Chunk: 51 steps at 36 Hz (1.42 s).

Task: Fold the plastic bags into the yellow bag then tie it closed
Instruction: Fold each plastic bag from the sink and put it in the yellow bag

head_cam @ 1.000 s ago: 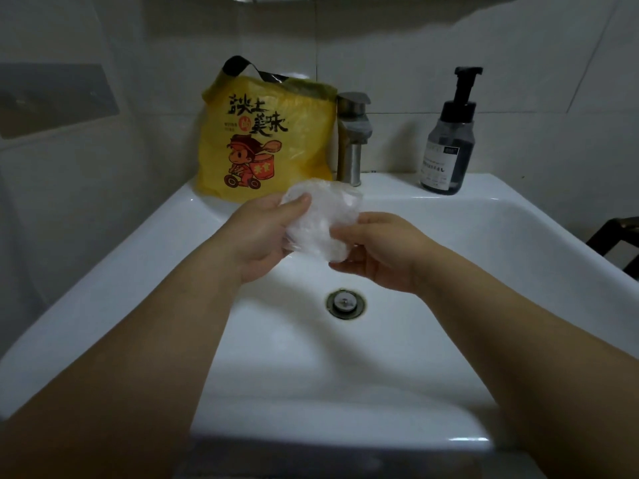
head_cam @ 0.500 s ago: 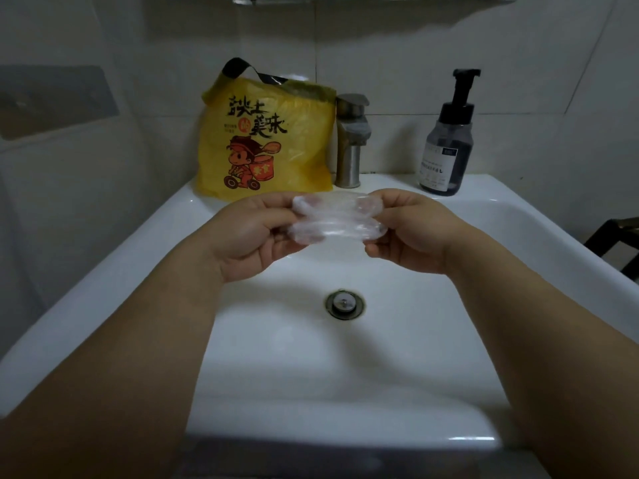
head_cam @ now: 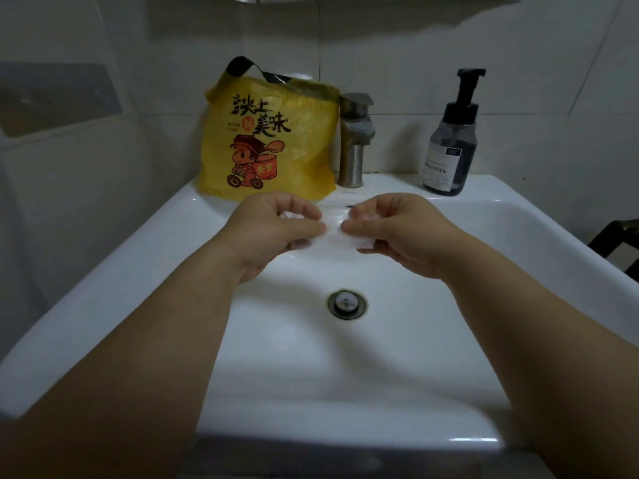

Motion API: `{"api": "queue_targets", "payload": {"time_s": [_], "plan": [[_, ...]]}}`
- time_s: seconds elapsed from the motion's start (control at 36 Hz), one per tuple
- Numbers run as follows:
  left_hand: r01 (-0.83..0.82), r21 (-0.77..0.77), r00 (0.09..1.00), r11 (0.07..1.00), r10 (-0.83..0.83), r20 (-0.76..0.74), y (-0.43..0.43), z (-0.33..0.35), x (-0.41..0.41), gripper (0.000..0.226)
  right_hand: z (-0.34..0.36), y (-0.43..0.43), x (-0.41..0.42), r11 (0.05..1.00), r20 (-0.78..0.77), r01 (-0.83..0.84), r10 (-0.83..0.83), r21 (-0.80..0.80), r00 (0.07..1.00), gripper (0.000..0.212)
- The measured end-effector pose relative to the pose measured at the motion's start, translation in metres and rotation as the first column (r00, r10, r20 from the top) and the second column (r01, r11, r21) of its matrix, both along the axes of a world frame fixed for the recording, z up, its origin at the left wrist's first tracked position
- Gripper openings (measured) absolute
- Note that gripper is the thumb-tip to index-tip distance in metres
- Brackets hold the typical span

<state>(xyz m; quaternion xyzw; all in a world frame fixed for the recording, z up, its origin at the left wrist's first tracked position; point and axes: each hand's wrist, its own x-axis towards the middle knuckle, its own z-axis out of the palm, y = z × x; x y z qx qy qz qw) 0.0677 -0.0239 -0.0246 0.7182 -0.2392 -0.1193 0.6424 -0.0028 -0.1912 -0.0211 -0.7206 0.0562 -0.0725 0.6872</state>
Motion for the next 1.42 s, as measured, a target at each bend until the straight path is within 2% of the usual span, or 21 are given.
{"api": "queue_targets", "payload": {"time_s": [0.11, 0.14, 0.22, 0.31, 0.36, 0.39, 0.44, 0.53, 0.58, 0.78, 0.97, 1.08, 1.19, 1.28, 1.42], "plan": [[0.001, -0.113, 0.999, 0.994, -0.007, -0.051, 0.0, 0.001, 0.003, 0.031, 0.0, -0.002, 0.0, 0.993, -0.045, -0.029, 0.034, 0.112, 0.998, 0.048], [0.002, -0.16, 0.997, 0.987, -0.015, -0.08, 0.0, 0.002, 0.004, 0.035, 0.001, -0.002, -0.001, 0.989, -0.065, -0.06, 0.07, 0.134, 0.995, 0.045], [-0.038, -0.307, 0.989, 0.951, -0.007, -0.144, -0.001, 0.005, 0.007, 0.047, 0.003, 0.002, -0.003, 0.986, -0.106, -0.114, 0.127, 0.122, 0.986, 0.015], [-0.035, -0.444, 0.976, 0.895, -0.066, -0.21, -0.002, 0.004, 0.011, 0.068, 0.002, 0.008, -0.002, 0.988, -0.061, -0.082, 0.091, 0.134, 0.994, 0.011], [0.024, -0.399, 0.95, 0.917, -0.146, -0.278, -0.004, 0.002, 0.008, 0.07, 0.0, 0.014, -0.002, 0.984, -0.004, -0.068, 0.069, 0.162, 0.998, 0.011], [0.093, -0.316, 0.934, 0.944, -0.193, -0.299, -0.006, 0.0, 0.003, 0.07, -0.002, 0.018, -0.002, 0.983, 0.018, -0.073, 0.071, 0.169, 0.997, 0.011], [0.251, -0.139, 0.909, 0.958, -0.283, -0.307, -0.016, -0.006, -0.009, 0.065, -0.007, 0.026, -0.001, 0.986, 0.05, -0.102, 0.096, 0.135, 0.994, 0.01], [0.233, -0.098, 0.926, 0.967, -0.252, -0.28, -0.028, -0.01, -0.018, 0.04, -0.013, 0.032, 0.0, 0.996, 0.05, -0.089, 0.089, 0.004, 0.995, 0.007], [0.162, -0.133, 0.944, 0.978, -0.193, -0.269, -0.028, -0.008, -0.017, 0.028, -0.014, 0.031, 0.001, 0.997, 0.047, -0.071, 0.073, -0.044, 0.996, 0.008], [0.045, -0.331, 0.957, 0.943, -0.136, -0.258, -0.017, 0.001, -0.002, 0.029, -0.004, 0.019, 0.0, 0.996, -0.024, -0.086, 0.086, 0.023, 0.996, 0.013], [-0.144, -0.485, 0.936, 0.862, -0.041, -0.35, -0.014, 0.004, -0.001, 0.013, -0.003, 0.018, 0.0, 0.969, -0.014, -0.104, 0.11, 0.224, 0.994, 0.008], [-0.127, -0.373, 0.967, 0.919, 0.031, -0.254, -0.01, 0.004, 0.003, 0.003, 0.0, 0.014, 0.002, 0.936, 0.001, -0.07, 0.075, 0.346, 0.997, 0.011], [-0.023, -0.165, 0.99, 0.986, 0.0, -0.14, -0.001, 0.001, 0.007, 0.005, 0.002, 0.005, 0.0, 0.954, 0.011, -0.049, 0.048, 0.294, 0.999, 0.01], [0.064, -0.034, 0.986, 0.997, -0.068, -0.152, 0.004, 0.001, 0.006, 0.008, 0.005, -0.003, -0.002, 0.967, 0.004, -0.048, 0.049, 0.25, 0.999, 0.007], [0.142, -0.053, 0.964, 0.988, -0.15, -0.217, 0.009, 0.008, 0.001, 0.013, 0.01, -0.009, -0.008, 0.956, 0.004, -0.115, 0.118, 0.27, 0.993, 0.016]]}}
